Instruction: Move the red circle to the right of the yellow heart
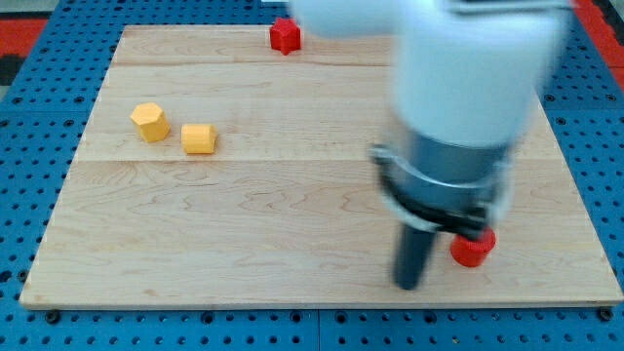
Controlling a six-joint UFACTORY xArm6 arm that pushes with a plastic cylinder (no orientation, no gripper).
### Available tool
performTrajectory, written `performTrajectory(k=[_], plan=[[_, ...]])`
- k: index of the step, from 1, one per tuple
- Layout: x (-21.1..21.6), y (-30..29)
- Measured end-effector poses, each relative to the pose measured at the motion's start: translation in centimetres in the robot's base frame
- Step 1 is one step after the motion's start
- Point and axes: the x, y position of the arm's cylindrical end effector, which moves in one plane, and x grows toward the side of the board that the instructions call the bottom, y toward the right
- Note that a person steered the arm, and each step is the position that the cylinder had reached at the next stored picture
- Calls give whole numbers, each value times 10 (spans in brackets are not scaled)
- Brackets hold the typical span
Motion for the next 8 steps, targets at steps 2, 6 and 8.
performTrajectory(k=[2, 6, 8], plan=[[-19, 105], [-71, -72], [-70, -107]])
